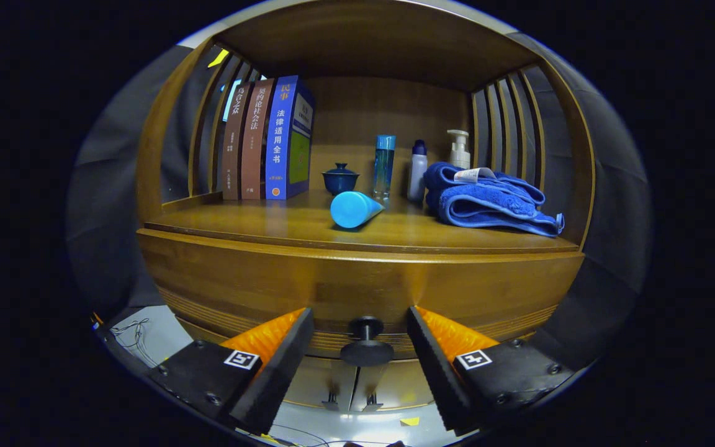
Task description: Pull open the drawer, take out the items inside it, and place them on the countertop above the cabinet.
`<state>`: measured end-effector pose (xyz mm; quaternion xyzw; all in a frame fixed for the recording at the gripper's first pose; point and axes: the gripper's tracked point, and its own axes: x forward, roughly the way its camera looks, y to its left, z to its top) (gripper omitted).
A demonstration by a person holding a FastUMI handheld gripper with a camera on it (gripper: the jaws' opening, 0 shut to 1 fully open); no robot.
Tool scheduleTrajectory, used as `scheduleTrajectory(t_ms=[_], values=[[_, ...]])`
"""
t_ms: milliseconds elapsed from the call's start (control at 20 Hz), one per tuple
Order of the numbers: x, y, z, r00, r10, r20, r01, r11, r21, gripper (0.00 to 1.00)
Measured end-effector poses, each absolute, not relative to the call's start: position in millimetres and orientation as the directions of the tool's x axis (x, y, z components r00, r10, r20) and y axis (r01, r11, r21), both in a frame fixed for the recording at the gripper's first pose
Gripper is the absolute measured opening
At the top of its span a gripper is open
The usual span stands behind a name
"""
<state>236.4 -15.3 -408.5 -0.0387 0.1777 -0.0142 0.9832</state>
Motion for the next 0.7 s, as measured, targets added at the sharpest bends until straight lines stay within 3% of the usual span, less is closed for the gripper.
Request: scheduleTrajectory(t_ms=[250,700], values=[[230.5,-19.9,-358.6,0.948,-0.032,-0.318,0.019,0.999,-0.045,0.99],[195.3,-5.2,-179.6,0.99,0.021,-0.139,-0.02,1.0,0.009,0.99]])
